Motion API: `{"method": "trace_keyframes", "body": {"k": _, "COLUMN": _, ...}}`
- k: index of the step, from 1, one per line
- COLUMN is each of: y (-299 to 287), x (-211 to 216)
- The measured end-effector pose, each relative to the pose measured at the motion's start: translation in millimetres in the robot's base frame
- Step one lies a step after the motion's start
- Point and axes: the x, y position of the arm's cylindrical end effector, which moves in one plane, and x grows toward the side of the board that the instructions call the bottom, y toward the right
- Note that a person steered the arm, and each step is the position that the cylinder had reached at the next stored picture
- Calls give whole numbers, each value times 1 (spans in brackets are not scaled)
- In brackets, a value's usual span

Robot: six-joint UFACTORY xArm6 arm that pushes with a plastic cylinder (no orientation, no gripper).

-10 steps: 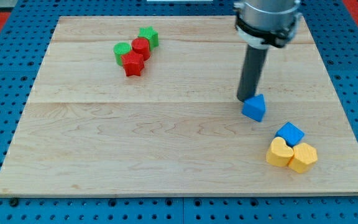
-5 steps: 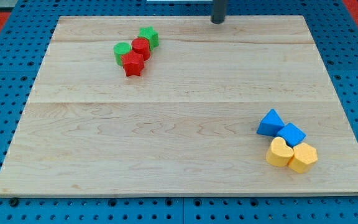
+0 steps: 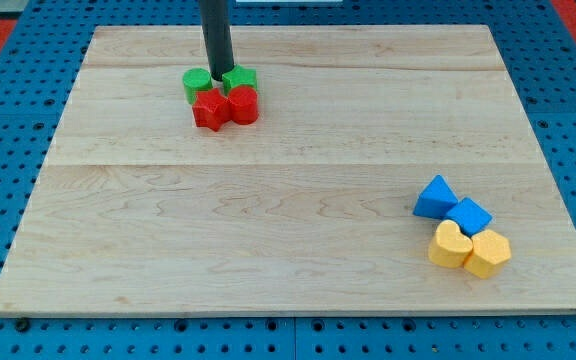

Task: Push the red circle down towards the group of blocks

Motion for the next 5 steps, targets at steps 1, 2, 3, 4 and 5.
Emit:
{"method": "trace_keyframes", "body": {"k": 1, "y": 2, "x": 0}}
{"method": "trace_keyframes", "body": {"k": 2, "y": 2, "x": 0}}
{"method": "trace_keyframes", "body": {"k": 3, "y": 3, "x": -15}}
{"method": "trace_keyframes", "body": {"k": 4, "y": 3, "x": -50}}
{"method": "trace_keyframes", "body": {"k": 5, "y": 10, "x": -1}}
